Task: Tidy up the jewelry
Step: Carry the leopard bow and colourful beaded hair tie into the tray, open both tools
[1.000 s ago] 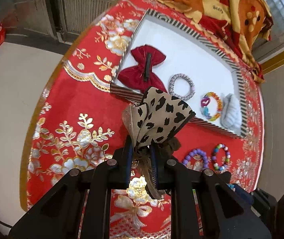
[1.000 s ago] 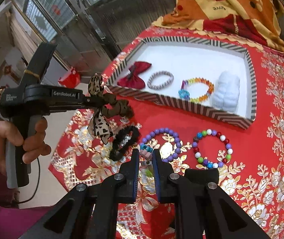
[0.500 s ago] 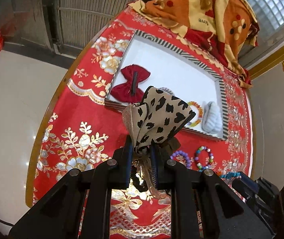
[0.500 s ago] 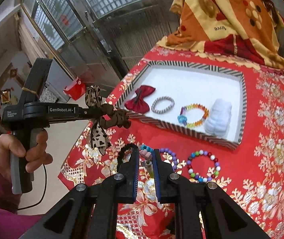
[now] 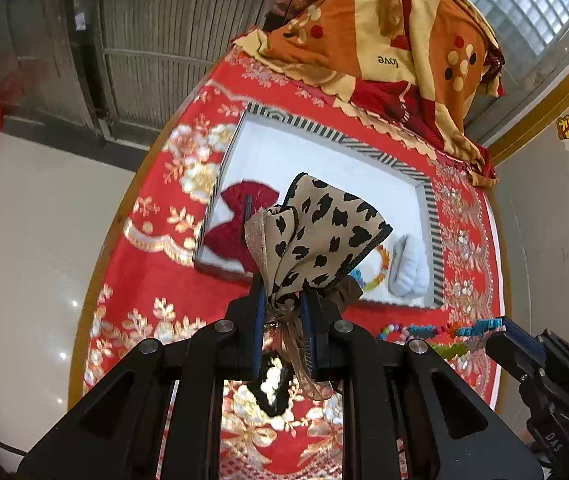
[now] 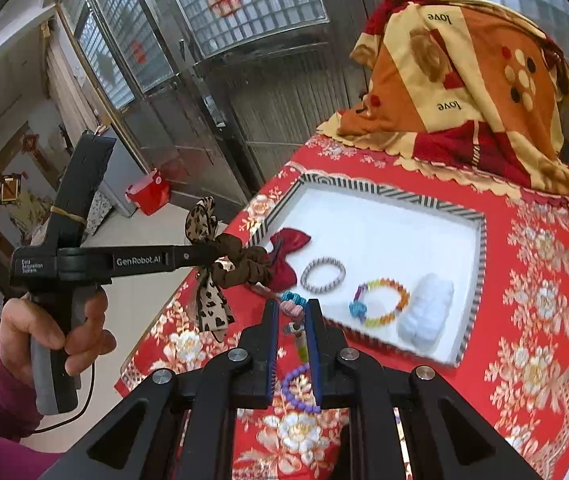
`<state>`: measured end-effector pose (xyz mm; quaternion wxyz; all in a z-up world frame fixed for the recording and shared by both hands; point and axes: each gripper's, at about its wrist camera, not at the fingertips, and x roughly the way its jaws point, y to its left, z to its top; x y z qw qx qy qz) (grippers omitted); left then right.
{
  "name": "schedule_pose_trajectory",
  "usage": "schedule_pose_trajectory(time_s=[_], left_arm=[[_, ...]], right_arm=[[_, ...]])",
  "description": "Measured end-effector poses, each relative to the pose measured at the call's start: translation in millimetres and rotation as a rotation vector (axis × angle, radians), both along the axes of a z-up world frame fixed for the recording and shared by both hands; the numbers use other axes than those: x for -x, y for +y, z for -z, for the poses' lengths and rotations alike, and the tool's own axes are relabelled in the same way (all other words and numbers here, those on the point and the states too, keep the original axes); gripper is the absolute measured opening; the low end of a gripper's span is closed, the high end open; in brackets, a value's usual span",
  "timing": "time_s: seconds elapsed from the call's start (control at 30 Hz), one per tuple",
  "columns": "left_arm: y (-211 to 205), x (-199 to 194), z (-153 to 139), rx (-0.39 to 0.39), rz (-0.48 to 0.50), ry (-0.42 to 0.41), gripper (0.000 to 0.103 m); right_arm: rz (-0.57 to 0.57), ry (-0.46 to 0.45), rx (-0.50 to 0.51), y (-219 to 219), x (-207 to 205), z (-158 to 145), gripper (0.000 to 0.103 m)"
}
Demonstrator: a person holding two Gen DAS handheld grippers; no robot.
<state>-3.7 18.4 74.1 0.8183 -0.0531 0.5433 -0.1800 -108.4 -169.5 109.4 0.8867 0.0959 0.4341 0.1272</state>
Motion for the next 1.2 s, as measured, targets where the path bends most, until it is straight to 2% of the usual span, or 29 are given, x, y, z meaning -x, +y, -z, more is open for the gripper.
schedule_pose_trajectory(time_s=[0.5, 0.67, 1.2], left_arm=[[-26, -54, 8, -0.092, 0.040, -0.035, 0.015], [-30, -76, 18, -0.115, 0.045, -0.023, 0.015], [-41, -97, 30, -0.131, 0.063, -0.005, 0.015]], right_arm=[[0.026, 0.041, 0.026, -4, -76, 16, 0.012], [0.037, 0.066, 0.030, -5, -96, 25, 0.012], [0.067, 0.112, 0.024, -14, -118, 43, 0.012]])
